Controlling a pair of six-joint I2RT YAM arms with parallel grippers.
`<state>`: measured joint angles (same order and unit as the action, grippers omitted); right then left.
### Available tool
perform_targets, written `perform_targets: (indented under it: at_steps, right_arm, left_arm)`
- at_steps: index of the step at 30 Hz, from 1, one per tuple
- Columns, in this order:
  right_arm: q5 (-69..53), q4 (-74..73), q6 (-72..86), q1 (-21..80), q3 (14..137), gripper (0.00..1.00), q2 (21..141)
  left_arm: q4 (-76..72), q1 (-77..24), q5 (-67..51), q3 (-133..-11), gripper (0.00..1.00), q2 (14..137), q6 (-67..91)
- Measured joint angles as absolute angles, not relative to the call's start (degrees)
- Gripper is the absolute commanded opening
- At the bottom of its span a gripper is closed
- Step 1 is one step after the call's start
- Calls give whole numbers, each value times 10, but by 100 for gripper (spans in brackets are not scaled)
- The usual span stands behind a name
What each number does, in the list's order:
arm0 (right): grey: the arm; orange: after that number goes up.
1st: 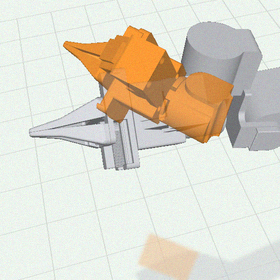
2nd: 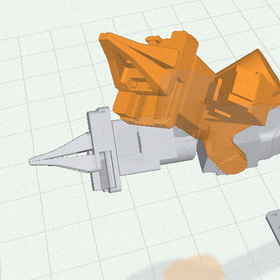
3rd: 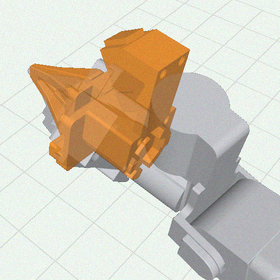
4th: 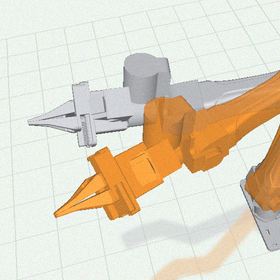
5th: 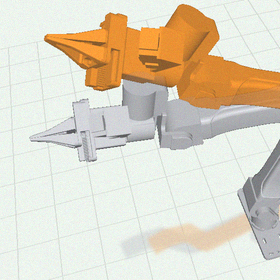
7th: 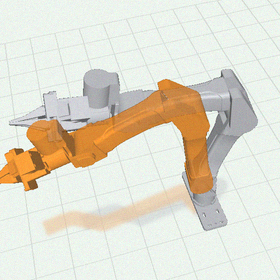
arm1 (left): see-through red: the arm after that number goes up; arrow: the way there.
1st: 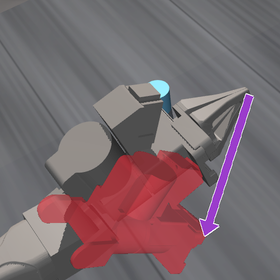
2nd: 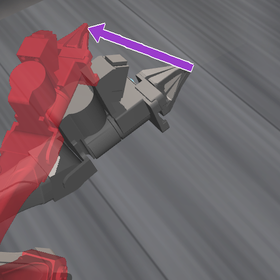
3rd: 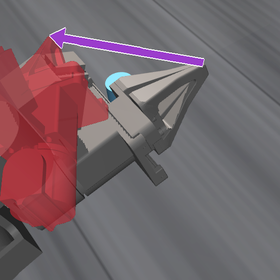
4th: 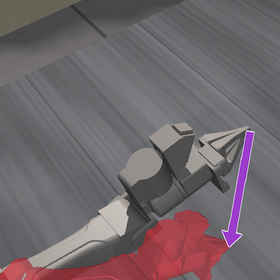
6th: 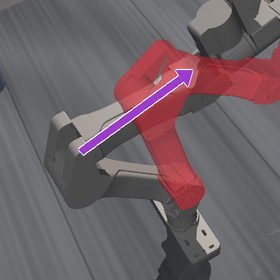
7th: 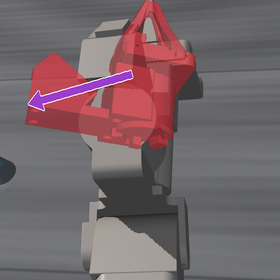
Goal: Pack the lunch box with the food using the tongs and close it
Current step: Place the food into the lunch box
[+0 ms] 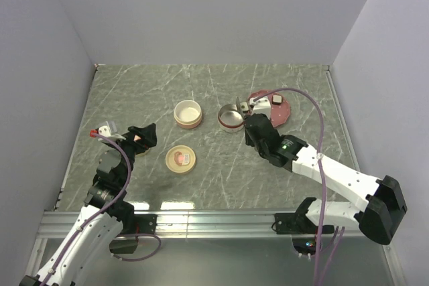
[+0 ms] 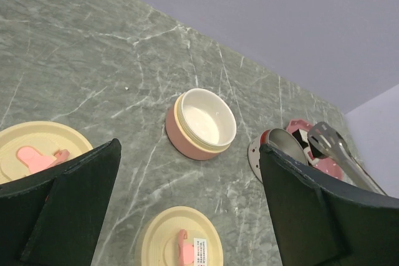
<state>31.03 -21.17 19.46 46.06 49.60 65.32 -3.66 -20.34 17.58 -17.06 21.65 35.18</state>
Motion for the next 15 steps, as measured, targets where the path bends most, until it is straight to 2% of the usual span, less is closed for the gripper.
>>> perform_targets:
  at_steps: [12, 15]
  right_arm:
    - [309, -198, 196, 477, 496, 5, 689]
    - [309, -195, 196, 477, 496, 9, 689]
  left_arm:
    - [-36, -203, 176, -171, 99, 215, 352]
    - [-36, -203, 176, -171, 99, 215, 352]
